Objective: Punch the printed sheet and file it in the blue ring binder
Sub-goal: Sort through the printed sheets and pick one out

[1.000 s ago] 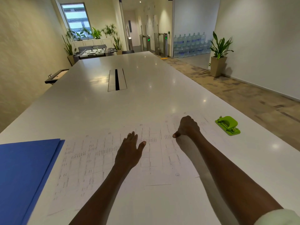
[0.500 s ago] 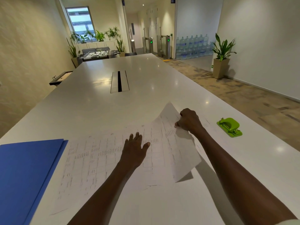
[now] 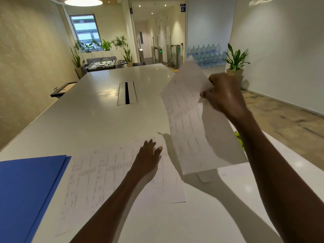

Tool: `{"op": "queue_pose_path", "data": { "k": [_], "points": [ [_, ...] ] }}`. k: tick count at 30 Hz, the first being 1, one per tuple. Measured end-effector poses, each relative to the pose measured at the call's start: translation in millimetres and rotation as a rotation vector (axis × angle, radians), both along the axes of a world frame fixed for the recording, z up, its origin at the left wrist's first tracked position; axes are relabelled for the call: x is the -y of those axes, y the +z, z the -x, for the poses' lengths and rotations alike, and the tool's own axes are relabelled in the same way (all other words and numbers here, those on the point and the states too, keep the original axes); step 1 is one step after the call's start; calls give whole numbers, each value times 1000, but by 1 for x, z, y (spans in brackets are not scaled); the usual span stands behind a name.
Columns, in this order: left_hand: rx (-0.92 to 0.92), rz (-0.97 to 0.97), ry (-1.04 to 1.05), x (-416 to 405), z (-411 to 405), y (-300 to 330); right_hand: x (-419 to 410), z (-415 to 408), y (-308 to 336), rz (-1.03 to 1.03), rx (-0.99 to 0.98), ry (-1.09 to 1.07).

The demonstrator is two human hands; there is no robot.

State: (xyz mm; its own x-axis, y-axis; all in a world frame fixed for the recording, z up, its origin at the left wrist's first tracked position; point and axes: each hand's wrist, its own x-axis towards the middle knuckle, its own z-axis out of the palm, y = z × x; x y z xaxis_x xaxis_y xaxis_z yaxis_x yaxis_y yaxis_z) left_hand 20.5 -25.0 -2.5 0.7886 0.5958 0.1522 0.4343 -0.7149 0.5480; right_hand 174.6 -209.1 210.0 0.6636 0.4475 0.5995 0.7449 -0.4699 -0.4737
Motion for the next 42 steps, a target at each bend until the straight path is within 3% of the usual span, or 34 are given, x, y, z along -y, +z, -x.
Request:
{"op": "queue_pose_path", "data": {
  "k": [5, 8, 10, 14, 20, 24, 29, 32, 42],
  "points": [
    [468, 622, 89, 16, -6, 62, 9, 8, 22, -127, -139, 175],
    [639, 1210, -113, 7, -2, 84, 1, 4, 10, -168, -243, 223],
    [655, 1330, -251, 3, 6, 91, -6, 2, -3, -189, -326, 228],
    [613, 1218, -206, 6, 18, 92, -16, 6, -27, -198, -459, 255],
    [687, 1014, -47, 3, 30, 84, -32, 11, -54, -213, -496, 299],
    [700, 987, 26, -8, 42, 81, -35, -2, -77, -240, -622, 238],
    [730, 999, 85, -30, 61, 77, -16, -37, -130, 389, -424, -131],
    [762, 1016, 98, -43, 70, 77, -2, -43, -167, 596, -411, -181],
    [807, 969, 126, -67, 82, 88, -18, 10, -213, 655, -309, -165]
  ]
}}
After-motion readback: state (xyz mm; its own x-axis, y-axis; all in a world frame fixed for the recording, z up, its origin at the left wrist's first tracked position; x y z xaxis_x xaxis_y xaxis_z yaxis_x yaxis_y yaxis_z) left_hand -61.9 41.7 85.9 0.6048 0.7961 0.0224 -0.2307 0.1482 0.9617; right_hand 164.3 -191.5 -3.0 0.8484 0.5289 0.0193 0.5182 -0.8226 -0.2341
